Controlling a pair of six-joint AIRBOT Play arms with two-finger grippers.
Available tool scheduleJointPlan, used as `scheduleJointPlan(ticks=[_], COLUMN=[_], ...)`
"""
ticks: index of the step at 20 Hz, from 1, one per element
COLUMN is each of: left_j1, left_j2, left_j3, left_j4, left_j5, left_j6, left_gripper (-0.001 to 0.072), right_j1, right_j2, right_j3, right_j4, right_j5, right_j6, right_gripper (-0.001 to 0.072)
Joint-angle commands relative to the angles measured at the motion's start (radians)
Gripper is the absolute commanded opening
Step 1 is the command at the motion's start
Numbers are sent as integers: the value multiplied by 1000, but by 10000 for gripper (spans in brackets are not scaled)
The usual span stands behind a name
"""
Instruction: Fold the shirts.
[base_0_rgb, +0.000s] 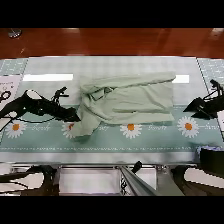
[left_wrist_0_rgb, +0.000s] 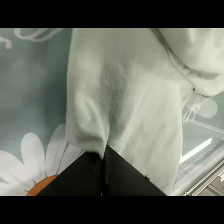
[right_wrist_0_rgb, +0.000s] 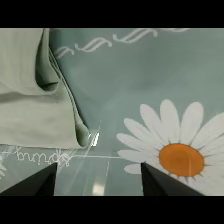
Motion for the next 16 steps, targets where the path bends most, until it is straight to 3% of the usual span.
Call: scheduleJointPlan(ticks=[1,5,13,14,16], left_j1=[2,2,2,2,2], left_j2=[0,0,0,0,0], left_j3=[0,0,0,0,0], left_j4=[-3,-5,-52,-56,-56], left_j5=[-8,-8,-4,-5,-12], left_j6=[0,0,1,1,1], left_gripper=[26,25,25,26,25], right_j1=[0,26,259,285,318], right_j2=[0,-2,-104,-111,-111], right_j3=[-94,-108,-108,-108,-103], right_j4=[50,110,107,107,123], right_j5=[-44,-98,-136,-156,-185], right_j6=[-35,-39,-34,-24,-14], right_gripper=[602,599,576,500,163])
